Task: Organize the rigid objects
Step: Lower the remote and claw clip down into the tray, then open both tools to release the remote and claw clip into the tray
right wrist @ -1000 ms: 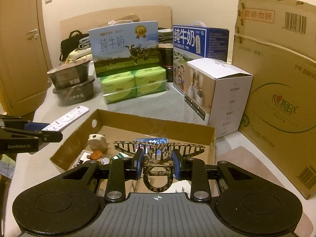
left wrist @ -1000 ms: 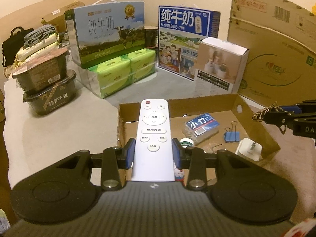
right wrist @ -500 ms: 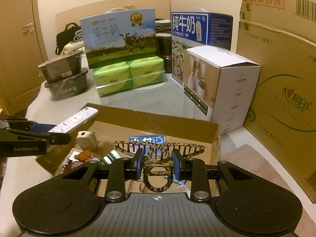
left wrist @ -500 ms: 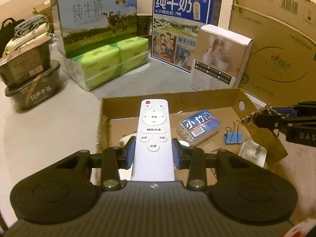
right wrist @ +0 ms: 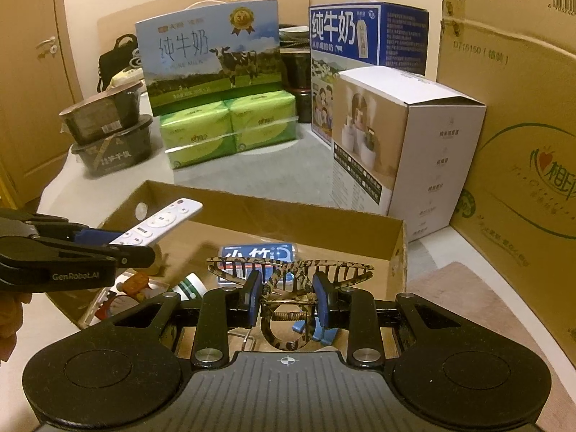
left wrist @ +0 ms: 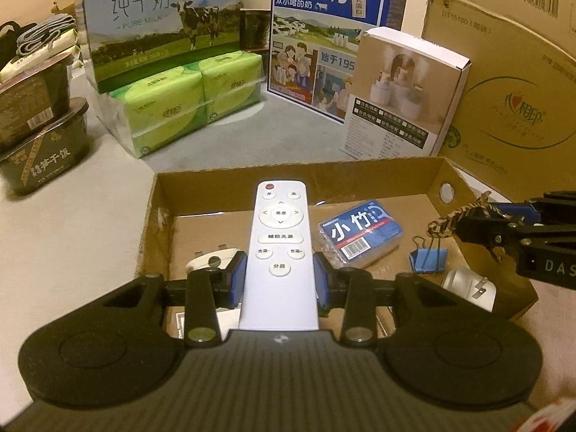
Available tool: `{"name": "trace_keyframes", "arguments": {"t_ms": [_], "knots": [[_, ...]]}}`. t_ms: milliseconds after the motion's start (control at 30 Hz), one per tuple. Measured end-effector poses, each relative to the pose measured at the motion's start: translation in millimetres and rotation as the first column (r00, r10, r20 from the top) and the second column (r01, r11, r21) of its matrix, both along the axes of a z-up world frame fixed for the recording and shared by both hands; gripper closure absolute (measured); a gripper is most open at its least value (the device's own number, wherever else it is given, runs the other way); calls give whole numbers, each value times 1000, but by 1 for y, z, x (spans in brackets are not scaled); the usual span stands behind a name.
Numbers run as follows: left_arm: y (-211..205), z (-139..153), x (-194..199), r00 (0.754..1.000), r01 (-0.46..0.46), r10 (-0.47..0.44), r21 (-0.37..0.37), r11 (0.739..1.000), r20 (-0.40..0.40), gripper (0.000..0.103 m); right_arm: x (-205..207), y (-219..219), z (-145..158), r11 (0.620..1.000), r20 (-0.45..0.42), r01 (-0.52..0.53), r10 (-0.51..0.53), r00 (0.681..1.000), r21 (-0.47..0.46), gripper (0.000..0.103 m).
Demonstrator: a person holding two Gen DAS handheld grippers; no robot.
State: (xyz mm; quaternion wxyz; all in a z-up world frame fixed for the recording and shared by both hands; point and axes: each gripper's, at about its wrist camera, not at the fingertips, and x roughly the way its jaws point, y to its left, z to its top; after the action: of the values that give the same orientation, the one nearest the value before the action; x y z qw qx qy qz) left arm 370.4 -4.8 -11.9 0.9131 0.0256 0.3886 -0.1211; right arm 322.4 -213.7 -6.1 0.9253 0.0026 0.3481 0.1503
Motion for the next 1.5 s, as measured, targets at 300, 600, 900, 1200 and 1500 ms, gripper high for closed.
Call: {"name": "trace_keyframes", "arguments": {"t_ms": [300, 600, 900, 1200, 1500], "knots": [[-5, -3, 4, 1000, 4, -4, 8, 1000, 5, 68, 4, -1, -3, 1000, -4, 2, -2, 1000, 0, 72], [-2, 2, 3, 999, -21, 20, 20, 1000, 41, 56, 7, -3, -5, 1000, -7, 7, -7, 1000, -1, 72], [5, 6, -5, 998, -35, 33, 30, 999, 51, 56, 5, -9, -7, 999, -22, 30, -30, 999, 13, 72], [4, 6, -7, 999, -25, 23, 31, 999, 48, 56, 4, -9, -6, 999, -28, 30, -30, 999, 18, 72], [5, 4, -6, 999, -24, 22, 31, 999, 44, 56, 8, -5, -10, 999, -43, 27, -26, 999, 31, 72]]}}
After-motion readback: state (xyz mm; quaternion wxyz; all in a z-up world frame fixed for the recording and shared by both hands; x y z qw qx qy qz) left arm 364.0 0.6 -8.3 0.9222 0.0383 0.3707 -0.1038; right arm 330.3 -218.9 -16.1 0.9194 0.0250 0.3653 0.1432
